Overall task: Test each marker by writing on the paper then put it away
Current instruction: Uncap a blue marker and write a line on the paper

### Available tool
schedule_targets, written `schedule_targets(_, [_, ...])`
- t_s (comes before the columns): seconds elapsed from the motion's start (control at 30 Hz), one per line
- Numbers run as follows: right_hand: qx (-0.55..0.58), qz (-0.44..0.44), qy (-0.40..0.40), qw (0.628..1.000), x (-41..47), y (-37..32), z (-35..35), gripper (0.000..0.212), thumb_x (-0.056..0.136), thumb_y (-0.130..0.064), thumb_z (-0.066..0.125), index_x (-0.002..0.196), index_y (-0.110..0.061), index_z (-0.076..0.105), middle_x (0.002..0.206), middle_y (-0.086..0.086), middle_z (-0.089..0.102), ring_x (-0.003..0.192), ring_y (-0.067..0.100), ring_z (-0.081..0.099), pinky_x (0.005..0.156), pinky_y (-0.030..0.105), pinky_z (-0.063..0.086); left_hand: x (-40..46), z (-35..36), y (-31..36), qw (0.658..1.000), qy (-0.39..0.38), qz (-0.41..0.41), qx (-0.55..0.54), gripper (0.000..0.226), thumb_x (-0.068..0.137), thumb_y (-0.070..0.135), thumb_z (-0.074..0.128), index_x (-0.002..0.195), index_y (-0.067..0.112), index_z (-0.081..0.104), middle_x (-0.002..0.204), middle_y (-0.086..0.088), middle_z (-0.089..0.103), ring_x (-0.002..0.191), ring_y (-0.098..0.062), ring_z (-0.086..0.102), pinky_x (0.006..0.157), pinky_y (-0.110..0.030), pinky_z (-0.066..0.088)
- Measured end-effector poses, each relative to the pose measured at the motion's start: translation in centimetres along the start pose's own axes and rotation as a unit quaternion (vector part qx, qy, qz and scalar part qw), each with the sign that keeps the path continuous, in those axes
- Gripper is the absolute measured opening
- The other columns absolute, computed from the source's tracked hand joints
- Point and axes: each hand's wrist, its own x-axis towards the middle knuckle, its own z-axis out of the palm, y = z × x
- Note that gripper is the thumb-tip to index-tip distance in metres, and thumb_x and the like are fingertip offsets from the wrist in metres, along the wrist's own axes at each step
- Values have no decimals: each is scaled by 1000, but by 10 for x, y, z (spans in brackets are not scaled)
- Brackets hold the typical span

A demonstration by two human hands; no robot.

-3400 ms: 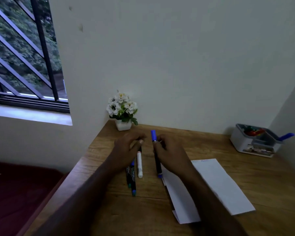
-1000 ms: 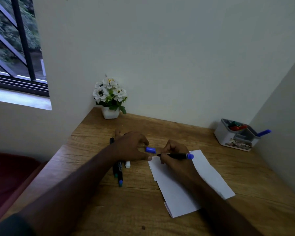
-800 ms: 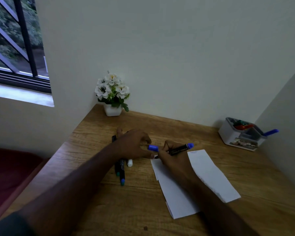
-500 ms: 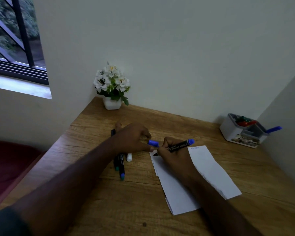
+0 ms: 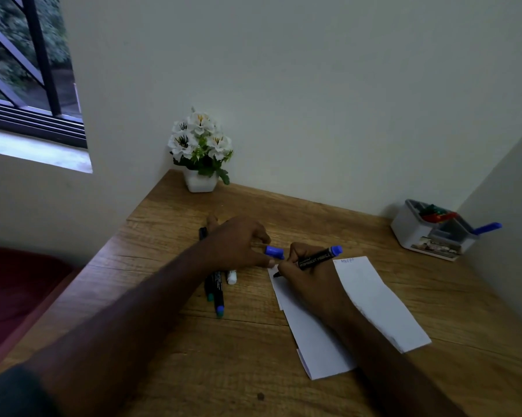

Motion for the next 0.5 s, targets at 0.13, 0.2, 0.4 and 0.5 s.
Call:
schedule_targets(0.13, [-22,9,13,1000,2,1,3,35,85,-9,73,60,-17,49,52,-19,54,55,-2,52,57,9,42,-2,-2,6,1000,11,-5,14,53,76,62,67,119,30,65,139,13,51,133,-10,38,108,-55,14])
schedule_targets(0.2, [-21,11,14,1000,2,2,2,35,84,-10,74,60,-15,49,51,-17,53,55,-1,51,56,9,41,-3,-3,8,1000,14,2,11,54,77,61,67,120,28,65,138,12,52,132,-10,40,101,-46,16])
schedule_targets(0.4, [-4,19,16,1000,1,1,0,36,82,-11,75,59,-13,48,49,-14,50,53,0,48,54,10,40,0,1,0,1000,15,9,-22,61,71,68,66,117,28,66,134,12,55,128,-10,45,110,-57,23])
schedule_targets(0.5, [1,4,15,1000,1,0,3,34,81,-17,75,59,-13,49,50,-13,51,53,1,48,55,11,39,0,2,-2,1000,16,8,-2,60,71,69,65,117,30,66,135,13,54,129,-10,44,108,-62,20])
